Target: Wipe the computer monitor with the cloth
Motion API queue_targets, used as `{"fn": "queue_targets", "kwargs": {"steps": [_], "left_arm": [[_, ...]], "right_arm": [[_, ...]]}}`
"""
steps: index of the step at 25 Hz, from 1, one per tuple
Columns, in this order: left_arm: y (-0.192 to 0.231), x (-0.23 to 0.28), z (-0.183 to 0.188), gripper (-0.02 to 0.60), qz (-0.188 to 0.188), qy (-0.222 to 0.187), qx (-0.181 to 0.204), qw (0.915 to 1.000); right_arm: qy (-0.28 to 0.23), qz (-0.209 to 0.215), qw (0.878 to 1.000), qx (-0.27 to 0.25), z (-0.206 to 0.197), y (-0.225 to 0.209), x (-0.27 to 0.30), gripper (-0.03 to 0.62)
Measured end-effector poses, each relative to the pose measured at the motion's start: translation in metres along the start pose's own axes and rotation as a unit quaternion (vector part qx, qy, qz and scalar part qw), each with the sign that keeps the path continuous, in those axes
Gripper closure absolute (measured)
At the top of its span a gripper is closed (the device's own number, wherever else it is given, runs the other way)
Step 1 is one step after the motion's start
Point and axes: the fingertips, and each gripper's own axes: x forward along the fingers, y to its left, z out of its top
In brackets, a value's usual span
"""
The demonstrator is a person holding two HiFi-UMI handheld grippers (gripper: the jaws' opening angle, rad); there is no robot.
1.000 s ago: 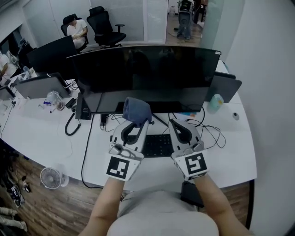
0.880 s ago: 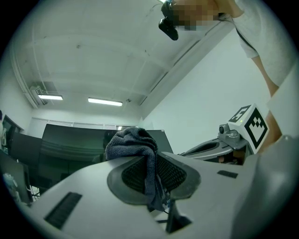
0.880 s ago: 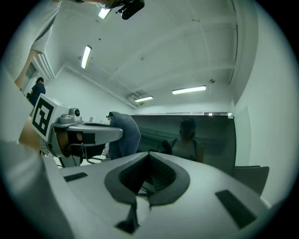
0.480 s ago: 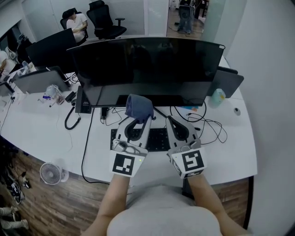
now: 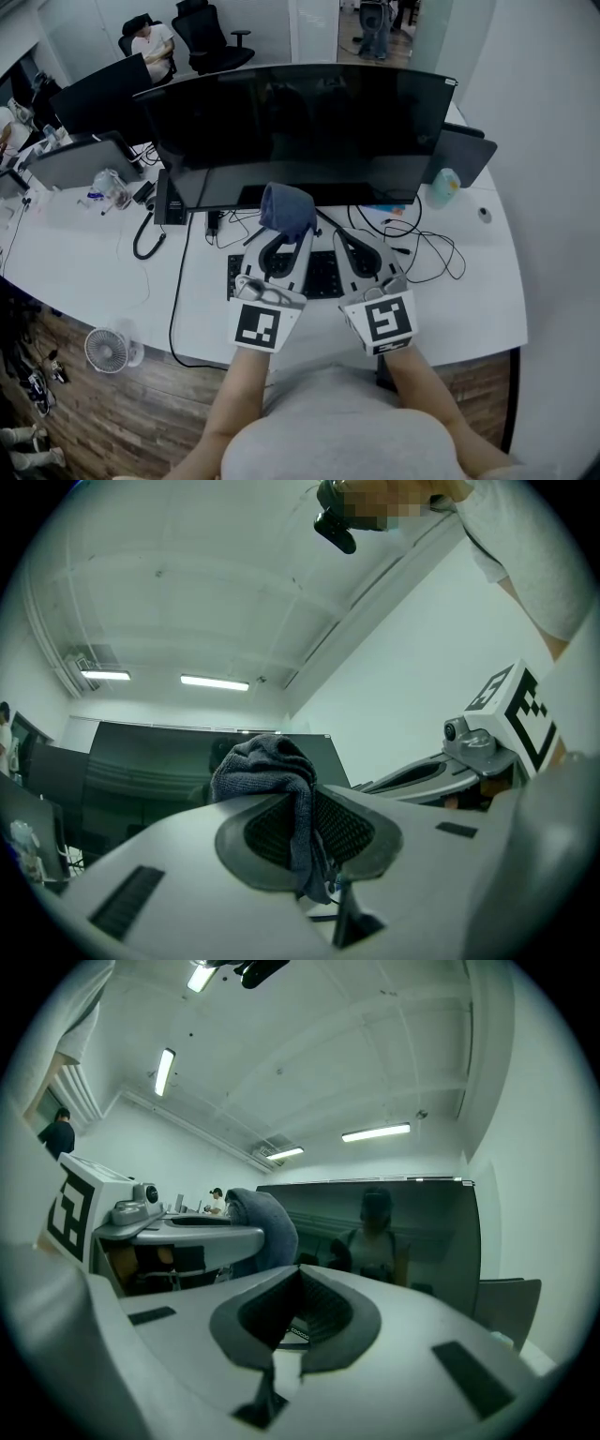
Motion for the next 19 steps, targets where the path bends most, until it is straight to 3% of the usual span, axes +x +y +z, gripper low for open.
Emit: {"fn": "queue_targets", "kwargs": {"steps": [19], "left_arm": [[-0.0084,0.0004,0.0024,0.522,-0.018,0.001,0.003,0.9998]], "right_arm": [[0.0,0.006,1.0,0.002,-0.0003,0.0054,-0.0022,0.588]]}}
